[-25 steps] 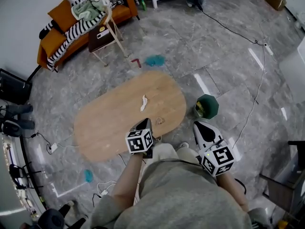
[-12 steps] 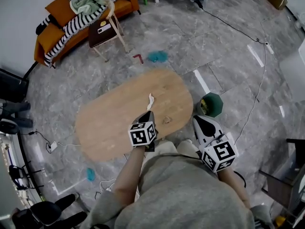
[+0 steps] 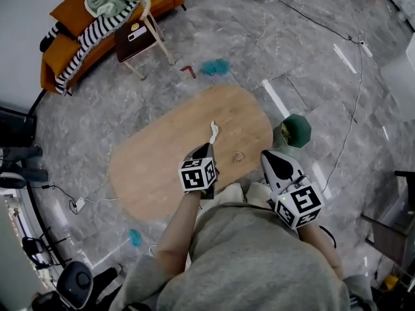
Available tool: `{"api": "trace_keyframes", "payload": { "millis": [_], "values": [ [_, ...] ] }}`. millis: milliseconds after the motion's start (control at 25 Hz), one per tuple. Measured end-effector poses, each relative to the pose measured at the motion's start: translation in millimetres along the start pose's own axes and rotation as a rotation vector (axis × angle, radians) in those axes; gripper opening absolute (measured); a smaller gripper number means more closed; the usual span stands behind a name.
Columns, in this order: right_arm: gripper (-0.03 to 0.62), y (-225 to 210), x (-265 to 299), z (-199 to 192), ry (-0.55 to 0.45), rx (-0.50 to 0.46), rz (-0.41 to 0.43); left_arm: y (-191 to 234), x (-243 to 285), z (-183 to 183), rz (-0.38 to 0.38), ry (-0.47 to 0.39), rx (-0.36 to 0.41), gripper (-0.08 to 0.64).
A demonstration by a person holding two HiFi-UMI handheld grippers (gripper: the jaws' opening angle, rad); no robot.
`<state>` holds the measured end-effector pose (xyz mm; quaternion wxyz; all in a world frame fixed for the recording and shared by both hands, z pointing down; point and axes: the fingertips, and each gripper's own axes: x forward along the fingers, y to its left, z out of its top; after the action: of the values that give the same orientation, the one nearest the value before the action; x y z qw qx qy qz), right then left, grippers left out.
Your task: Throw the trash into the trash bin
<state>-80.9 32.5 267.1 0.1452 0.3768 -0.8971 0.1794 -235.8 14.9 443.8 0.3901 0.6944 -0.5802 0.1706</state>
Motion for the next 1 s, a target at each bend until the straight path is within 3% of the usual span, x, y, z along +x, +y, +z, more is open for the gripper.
{"api": "trace_keyframes", "payload": {
  "millis": [440,1000],
  "values": [
    [0.008,18.7,30.6,-14.0,0.036,0.050,-0.026,16.5,28.8,-4.2,-0.061,0.071,0.039,0.011],
    [0.008,25.2,58.2,-30.6,0.102,0.069,-0.012,42.8,74.2,-19.2,-0.062,0.140,0.033,0.011]
  ]
}}
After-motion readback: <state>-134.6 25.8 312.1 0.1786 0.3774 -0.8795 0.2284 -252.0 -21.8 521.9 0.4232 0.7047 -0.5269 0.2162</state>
